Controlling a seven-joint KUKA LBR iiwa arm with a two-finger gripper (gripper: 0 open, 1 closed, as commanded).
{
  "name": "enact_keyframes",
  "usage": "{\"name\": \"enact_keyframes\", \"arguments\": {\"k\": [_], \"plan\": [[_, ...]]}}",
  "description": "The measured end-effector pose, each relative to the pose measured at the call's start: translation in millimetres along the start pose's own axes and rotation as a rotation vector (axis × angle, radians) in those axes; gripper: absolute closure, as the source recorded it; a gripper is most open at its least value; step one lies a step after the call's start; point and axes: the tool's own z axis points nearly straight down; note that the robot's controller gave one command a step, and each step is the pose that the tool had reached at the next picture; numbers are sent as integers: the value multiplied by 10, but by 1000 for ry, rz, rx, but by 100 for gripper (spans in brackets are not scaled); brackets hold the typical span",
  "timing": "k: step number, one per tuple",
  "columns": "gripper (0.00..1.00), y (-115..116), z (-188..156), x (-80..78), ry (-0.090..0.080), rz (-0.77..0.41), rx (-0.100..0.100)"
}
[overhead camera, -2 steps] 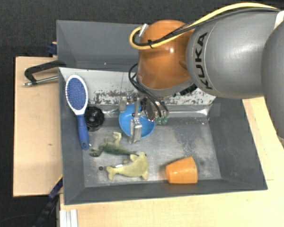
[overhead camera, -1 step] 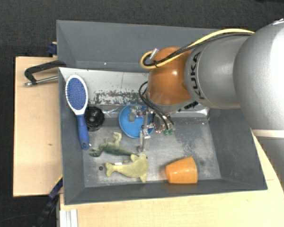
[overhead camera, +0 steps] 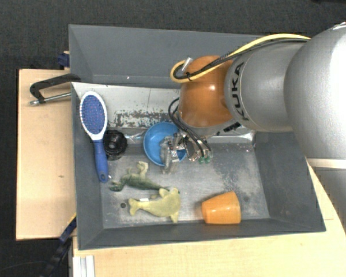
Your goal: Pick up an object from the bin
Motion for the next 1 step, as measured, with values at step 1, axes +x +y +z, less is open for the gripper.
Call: {"name": "enact_keyframes", "arguments": {"k": [1], "plan": [[100, 47, -11, 118, -3, -223, 1]]}}
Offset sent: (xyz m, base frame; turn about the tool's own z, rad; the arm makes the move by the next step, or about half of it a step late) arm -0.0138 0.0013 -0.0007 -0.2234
